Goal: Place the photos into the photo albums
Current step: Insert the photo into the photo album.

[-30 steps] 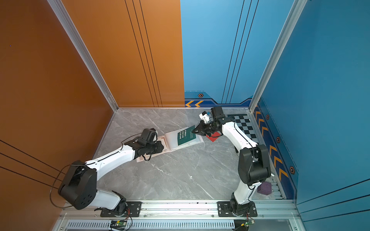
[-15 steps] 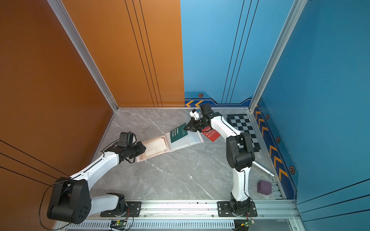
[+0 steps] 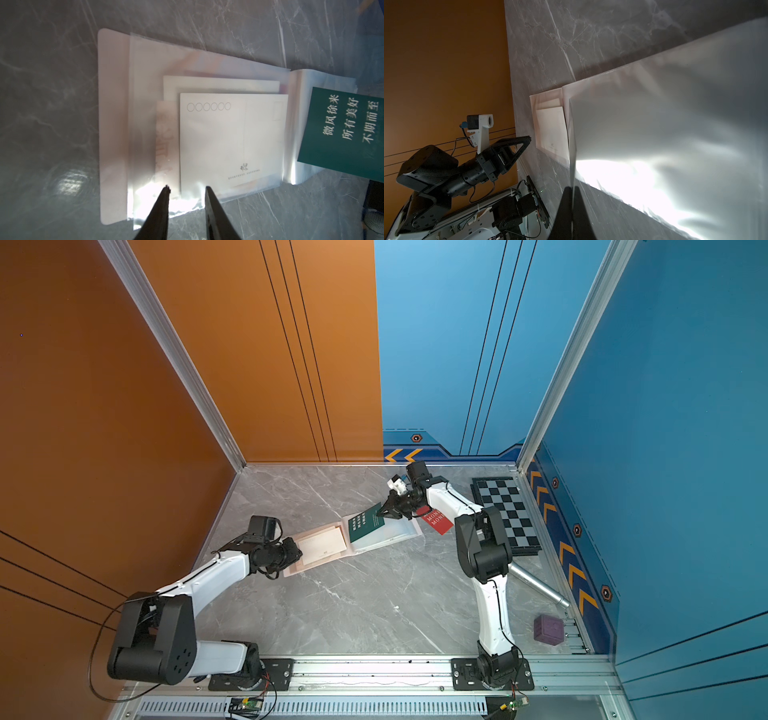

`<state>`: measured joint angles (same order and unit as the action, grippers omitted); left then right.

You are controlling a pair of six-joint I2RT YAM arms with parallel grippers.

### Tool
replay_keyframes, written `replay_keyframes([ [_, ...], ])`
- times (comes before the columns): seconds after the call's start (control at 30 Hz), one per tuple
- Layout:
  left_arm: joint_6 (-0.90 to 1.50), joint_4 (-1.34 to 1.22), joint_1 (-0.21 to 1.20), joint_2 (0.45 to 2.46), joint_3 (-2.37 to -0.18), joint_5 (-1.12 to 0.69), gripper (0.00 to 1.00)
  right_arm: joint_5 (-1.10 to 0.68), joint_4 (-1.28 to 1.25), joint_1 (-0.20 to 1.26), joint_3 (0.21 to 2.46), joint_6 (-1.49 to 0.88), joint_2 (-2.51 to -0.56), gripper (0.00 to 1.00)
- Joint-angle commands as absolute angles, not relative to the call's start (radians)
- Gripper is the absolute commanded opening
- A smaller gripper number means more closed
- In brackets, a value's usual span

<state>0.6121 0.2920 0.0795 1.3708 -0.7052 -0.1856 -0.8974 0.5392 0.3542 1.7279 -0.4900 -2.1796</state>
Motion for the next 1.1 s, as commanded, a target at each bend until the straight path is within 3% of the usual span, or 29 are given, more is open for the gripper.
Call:
replay_keyframes([
  [0.0, 0.589, 0.303, 0.074, 1.381, -0.711, -0.203, 0.31, -0.904, 0.542, 0.369, 1.756, -0.489, -2.198, 0.0],
  [1.07, 0.6, 0.269, 0.112, 1.439, -0.726, -0.21, 0.31, -0.907, 0.541, 0.417, 1.775, -0.505, -2.236, 0.0],
])
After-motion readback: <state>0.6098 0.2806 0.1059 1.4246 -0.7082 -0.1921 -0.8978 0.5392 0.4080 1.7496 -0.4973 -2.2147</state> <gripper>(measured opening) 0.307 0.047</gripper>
